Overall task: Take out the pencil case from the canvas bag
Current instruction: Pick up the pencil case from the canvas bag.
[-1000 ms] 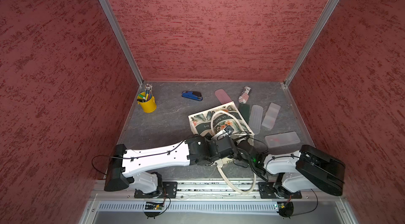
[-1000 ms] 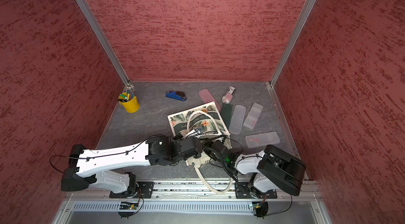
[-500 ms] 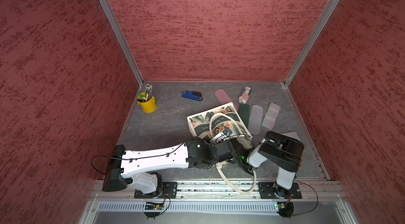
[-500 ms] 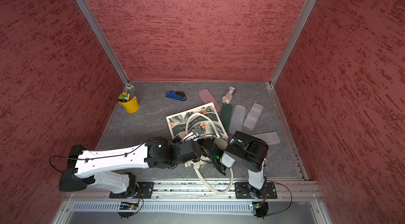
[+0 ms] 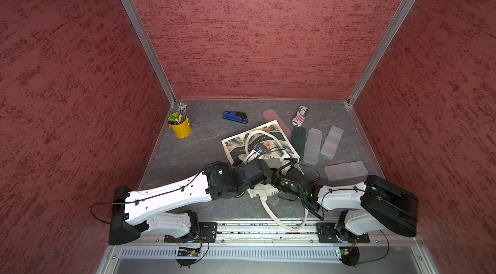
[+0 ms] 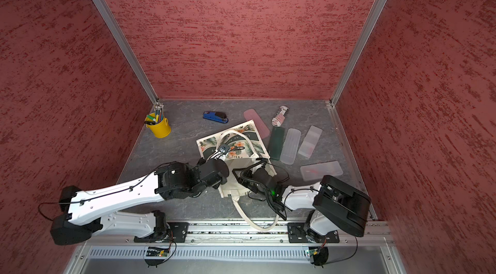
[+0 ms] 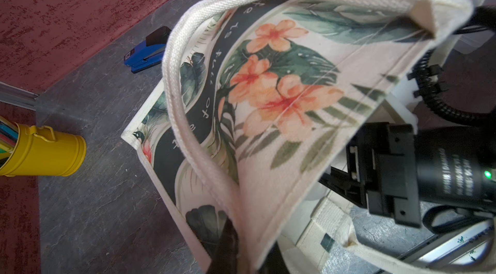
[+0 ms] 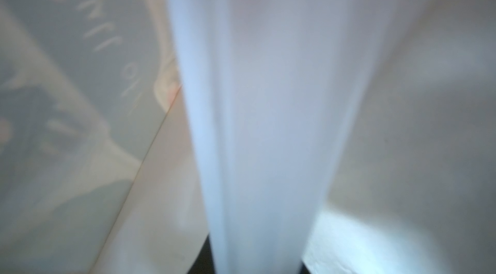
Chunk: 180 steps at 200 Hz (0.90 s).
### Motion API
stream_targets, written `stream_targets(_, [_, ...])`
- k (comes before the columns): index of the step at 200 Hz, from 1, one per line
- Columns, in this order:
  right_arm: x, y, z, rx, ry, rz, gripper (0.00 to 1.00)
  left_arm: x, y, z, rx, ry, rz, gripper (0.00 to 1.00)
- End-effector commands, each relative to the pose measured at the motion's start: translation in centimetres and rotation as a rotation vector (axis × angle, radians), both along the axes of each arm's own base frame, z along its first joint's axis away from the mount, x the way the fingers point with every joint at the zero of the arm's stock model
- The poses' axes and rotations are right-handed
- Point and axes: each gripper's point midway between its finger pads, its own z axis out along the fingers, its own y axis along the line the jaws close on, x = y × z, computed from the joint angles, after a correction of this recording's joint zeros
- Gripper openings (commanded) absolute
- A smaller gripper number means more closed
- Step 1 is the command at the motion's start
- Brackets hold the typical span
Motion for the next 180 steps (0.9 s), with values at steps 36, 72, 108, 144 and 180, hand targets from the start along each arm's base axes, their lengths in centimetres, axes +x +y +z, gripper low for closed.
stream_targets(36, [-1.9, 0.6, 6.7, -0.044, -0.252, 0.141, 0.21, 3.9, 2.4, 2.6, -0.026, -0.049, 0.104, 0.0])
stream_targets(72, [-3.1, -1.0, 9.5, 0.02, -0.327, 0.151, 0.22, 4.9, 3.4, 4.3, -0.041, -0.069, 0.134, 0.0])
stream_targets(108, [-3.6, -1.6, 10.6, -0.003, -0.354, 0.161, 0.22, 5.1, 3.7, 4.8, -0.064, -0.068, 0.146, 0.0])
stream_targets(144, [-4.0, -1.5, 11.4, 0.035, -0.367, 0.185, 0.21, 5.0, 4.2, 4.4, -0.055, -0.054, 0.162, 0.0])
stream_targets(180, [-4.9, -1.1, 12.9, 0.058, -0.41, 0.234, 0.21, 5.4, 6.3, 4.5, -0.03, -0.053, 0.203, 0.0])
